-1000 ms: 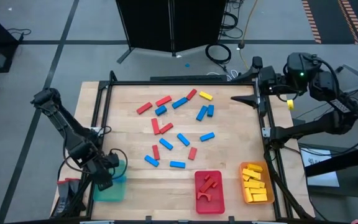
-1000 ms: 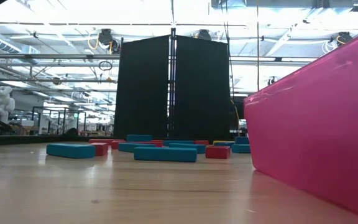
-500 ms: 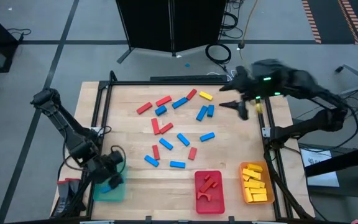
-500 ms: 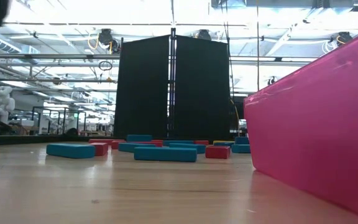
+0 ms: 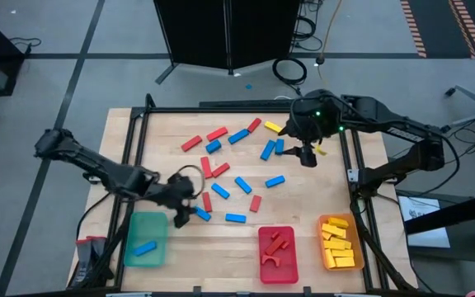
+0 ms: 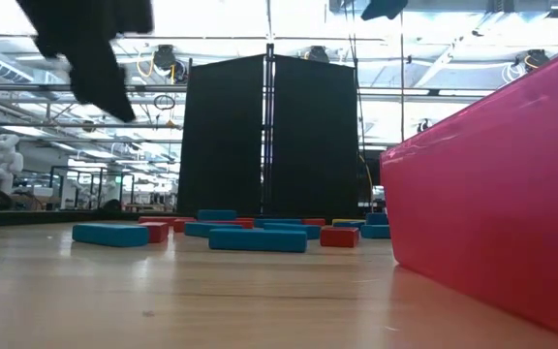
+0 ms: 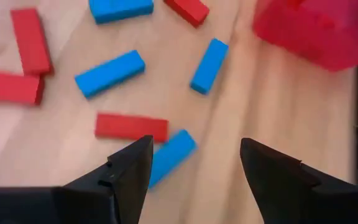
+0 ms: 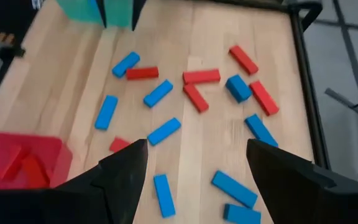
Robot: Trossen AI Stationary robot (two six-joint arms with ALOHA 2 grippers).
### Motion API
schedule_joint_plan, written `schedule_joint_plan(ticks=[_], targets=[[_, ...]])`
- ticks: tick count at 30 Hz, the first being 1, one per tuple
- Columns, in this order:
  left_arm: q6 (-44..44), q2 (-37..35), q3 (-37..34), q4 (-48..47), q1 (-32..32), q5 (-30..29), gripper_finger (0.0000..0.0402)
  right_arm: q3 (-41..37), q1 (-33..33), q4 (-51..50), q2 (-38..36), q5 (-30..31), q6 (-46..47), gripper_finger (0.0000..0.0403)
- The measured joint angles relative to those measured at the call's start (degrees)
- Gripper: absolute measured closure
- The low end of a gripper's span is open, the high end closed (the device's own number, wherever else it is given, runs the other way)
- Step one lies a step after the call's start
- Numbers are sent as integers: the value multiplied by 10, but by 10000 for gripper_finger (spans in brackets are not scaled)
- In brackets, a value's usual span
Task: Sort blocks
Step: Put the blue block into the blue bin
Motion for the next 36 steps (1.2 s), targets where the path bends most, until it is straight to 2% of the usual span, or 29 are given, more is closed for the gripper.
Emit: schedule_joint_plan(ticks=[5, 9, 16, 21, 24, 32, 36], targets=[[144, 94, 0, -16, 59, 77, 155, 0, -6, -33, -3, 0, -10, 133], [230, 161, 0, -24, 72, 86, 155, 0, -6, -46, -8, 0, -10, 133], [273, 223, -1, -3, 68, 104, 155, 0, -7, -53, -18, 1, -8, 133], [307, 237, 0, 40, 59, 86, 155, 0, -10, -54, -18, 3, -7, 133], [302, 239, 0, 62, 58, 84, 155, 0, -11, -54, -19, 3, -7, 133], [134, 220, -1, 16, 58, 86, 156, 0, -11, -58, -19, 3, -7, 133], [153, 206, 6, 9, 46, 86, 156, 0, -11, -58, -19, 3, -7, 133]])
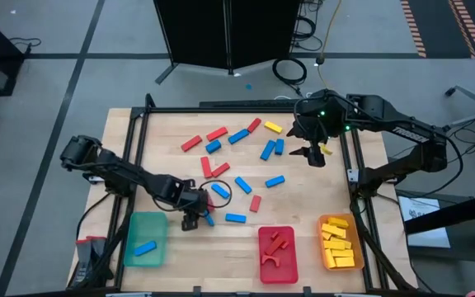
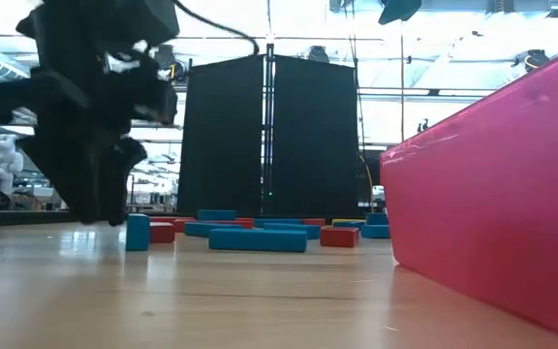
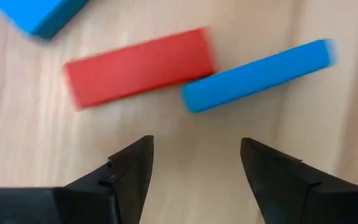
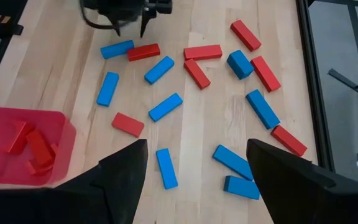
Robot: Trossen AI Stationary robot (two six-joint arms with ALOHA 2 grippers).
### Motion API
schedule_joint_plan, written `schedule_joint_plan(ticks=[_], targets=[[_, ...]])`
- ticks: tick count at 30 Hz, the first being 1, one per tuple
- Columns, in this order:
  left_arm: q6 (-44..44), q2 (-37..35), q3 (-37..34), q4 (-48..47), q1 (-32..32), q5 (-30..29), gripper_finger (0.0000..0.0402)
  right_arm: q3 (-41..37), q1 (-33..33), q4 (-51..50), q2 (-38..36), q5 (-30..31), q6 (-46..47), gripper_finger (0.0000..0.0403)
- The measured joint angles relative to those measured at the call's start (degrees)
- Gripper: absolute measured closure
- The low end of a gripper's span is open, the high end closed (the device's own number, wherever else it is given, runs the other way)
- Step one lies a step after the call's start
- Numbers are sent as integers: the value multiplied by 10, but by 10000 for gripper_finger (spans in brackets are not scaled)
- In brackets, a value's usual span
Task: Sort blocks
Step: Put the blue block into the blue bin
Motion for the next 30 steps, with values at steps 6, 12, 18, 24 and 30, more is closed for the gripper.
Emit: schedule_joint_plan(ticks=[6, 12, 18, 24, 30], targets=[[165, -13, 57, -10, -22, -27, 156, 0, 0, -1, 0, 0, -1, 133], [344, -13, 58, 15, -33, -27, 156, 0, 0, -3, 0, -3, 2, 133], [355, -3, 39, 28, -20, -22, 156, 0, 0, -9, 0, -3, 14, 133], [396, 45, 39, 78, -15, -13, 172, 0, 0, -9, 0, -3, 14, 133], [394, 88, 43, 83, -14, 5, 235, 0, 0, -8, 0, -3, 15, 133]])
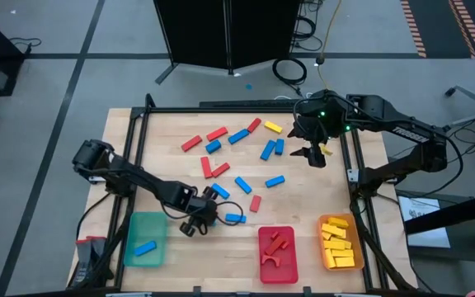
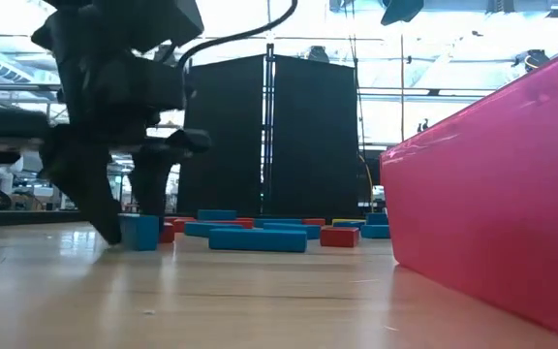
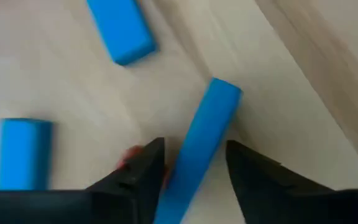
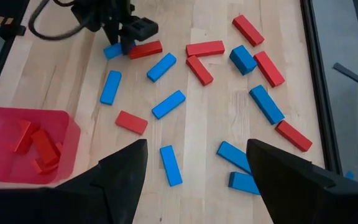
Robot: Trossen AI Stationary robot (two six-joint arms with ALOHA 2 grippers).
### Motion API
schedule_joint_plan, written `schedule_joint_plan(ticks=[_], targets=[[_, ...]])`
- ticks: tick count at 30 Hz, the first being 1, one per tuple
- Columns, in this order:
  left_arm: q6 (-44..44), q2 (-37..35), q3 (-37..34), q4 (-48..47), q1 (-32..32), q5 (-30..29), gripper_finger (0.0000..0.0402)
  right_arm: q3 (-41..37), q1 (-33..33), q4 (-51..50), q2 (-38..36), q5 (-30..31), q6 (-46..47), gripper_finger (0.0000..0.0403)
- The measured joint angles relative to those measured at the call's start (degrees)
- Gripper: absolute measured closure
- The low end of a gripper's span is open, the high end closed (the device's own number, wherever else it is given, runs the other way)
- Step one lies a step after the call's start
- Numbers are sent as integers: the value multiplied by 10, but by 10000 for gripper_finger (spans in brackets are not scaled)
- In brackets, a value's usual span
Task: Sort blocks
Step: Put the blue block into the blue bin
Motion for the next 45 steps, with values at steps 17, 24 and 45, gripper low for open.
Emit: schedule_joint_plan(ticks=[17, 24, 45], targets=[[-213, -39, 123, -184, 5, -127, 342, 0, 0, 2, 0, 3, -4, 133], [-590, -138, 147, -297, -50, -128, 342, 0, 0, 5, 0, 3, -10, 133], [-1215, -167, 138, -503, -423, -64, 342, 0, 0, 29, 0, 3, -28, 133]])
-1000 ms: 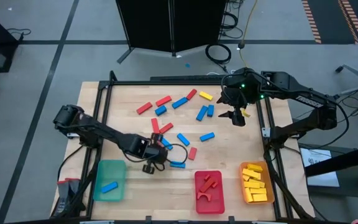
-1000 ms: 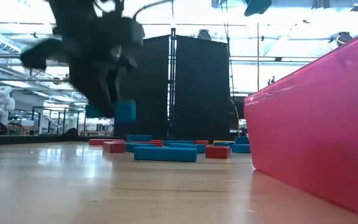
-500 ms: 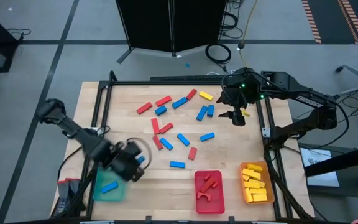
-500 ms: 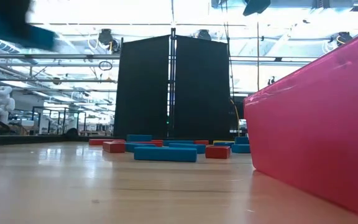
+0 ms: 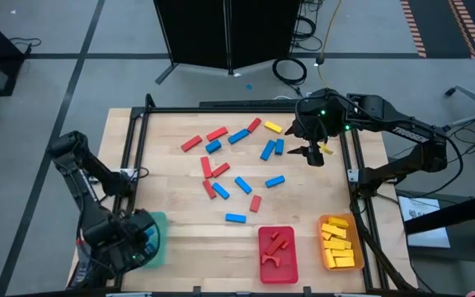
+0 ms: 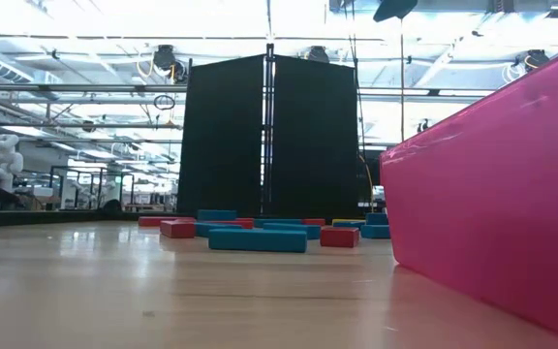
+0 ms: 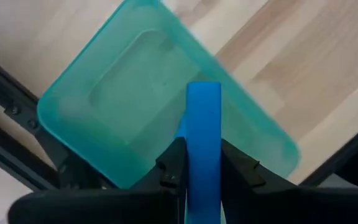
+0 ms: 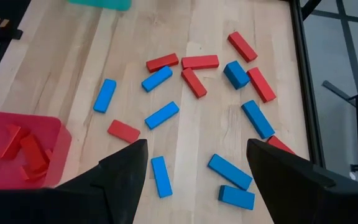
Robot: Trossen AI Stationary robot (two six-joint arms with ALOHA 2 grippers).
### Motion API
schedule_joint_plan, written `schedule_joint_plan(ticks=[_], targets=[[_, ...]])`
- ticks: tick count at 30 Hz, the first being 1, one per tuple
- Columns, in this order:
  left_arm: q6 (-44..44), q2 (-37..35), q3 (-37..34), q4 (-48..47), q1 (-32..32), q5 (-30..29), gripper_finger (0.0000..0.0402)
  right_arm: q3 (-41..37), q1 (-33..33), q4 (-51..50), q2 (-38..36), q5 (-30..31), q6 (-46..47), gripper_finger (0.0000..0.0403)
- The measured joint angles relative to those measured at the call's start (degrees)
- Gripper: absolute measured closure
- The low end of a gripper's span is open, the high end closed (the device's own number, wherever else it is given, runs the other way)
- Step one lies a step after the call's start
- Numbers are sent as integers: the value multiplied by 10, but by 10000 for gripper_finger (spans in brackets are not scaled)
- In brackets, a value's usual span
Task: Sort blocks
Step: Put the blue block into the blue bin
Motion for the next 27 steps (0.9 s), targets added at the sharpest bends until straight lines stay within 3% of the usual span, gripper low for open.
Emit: schedule_joint_plan(ticks=[4, 11, 16, 18, 22, 27], targets=[[-3, 0, -15, 1, -19, -1, 335, 0, 0, 7, 0, 0, 19, 133], [-3, 0, -25, 4, -20, -2, 206, 0, 0, 7, 0, -3, 35, 133], [-3, 0, -25, 10, -14, -2, 142, 0, 0, 7, 0, 0, 35, 133], [-15, 0, -25, 16, -6, -1, 129, 0, 0, 10, 3, 16, 47, 133], [-17, 0, -25, 37, 13, -8, 122, -32, -2, 39, 21, 118, 59, 133], [-17, 0, -25, 54, 30, -26, 121, -142, -26, 115, 51, 94, 15, 133]])
